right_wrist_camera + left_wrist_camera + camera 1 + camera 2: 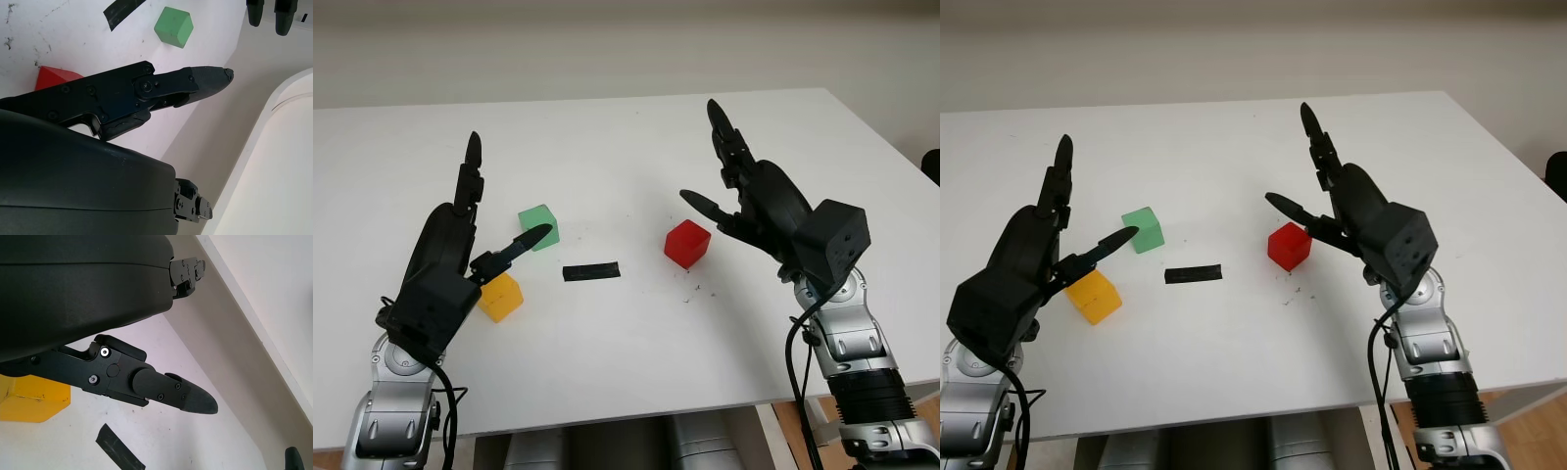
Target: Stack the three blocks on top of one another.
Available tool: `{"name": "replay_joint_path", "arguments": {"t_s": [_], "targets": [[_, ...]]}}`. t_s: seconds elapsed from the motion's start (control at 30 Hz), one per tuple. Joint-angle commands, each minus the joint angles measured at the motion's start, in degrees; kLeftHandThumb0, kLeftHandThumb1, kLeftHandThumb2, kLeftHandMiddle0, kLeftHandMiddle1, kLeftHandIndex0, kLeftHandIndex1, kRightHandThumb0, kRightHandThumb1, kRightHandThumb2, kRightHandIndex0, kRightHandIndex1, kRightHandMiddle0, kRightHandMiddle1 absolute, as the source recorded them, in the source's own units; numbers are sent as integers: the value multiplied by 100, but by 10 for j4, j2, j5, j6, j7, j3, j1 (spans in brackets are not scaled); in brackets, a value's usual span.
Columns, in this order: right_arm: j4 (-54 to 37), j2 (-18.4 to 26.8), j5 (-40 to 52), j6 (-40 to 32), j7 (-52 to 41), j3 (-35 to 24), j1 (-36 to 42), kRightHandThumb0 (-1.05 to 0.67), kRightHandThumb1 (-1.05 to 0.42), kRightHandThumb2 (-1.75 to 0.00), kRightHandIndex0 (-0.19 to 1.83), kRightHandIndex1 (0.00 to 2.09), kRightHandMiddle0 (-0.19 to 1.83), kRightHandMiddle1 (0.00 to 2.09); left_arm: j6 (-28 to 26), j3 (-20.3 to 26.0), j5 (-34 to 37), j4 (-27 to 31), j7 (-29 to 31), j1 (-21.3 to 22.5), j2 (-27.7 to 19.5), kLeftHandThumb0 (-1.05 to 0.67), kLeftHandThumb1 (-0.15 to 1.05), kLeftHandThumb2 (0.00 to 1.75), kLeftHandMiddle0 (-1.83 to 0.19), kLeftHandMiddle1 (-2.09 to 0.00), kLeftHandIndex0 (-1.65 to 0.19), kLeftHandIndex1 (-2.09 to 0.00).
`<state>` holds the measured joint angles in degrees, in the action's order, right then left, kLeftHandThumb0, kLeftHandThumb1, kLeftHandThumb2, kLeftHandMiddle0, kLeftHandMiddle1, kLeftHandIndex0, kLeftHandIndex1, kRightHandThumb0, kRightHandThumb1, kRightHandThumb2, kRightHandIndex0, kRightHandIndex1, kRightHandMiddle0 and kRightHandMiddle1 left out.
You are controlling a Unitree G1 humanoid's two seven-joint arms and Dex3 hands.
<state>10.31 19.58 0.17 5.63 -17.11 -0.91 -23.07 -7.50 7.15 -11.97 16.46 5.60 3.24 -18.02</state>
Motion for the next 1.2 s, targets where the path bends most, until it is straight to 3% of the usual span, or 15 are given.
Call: {"name": "replay_joint_path", "arguments": {"t_s": [0.0,0.4,0.53,0.83,1.17], "targets": [[-9,2,6,-9,-4,-6,-9,-71,-105,-20,-19,0,-19,5,2,-3,0,10,-4,7,2,-63,104,5,19,0,19,0],[0,33,14,-16,-45,-18,-32,-67,-104,-10,-18,1,-16,6,22,-9,-6,-3,-25,10,6,-62,105,7,19,0,19,0],[32,73,-24,28,-58,-8,-71,-65,-95,-4,2,11,0,13,20,-8,-6,0,-32,7,8,-63,105,7,19,0,19,0],[171,181,-154,173,-141,74,-201,-58,-82,-3,14,15,14,18,30,-4,-3,2,-41,-1,8,-61,105,8,19,0,19,-1],[176,225,-287,221,-165,157,-230,-52,-78,-5,18,11,19,11,27,0,4,6,-38,-3,6,-60,105,7,19,0,19,0]]}}
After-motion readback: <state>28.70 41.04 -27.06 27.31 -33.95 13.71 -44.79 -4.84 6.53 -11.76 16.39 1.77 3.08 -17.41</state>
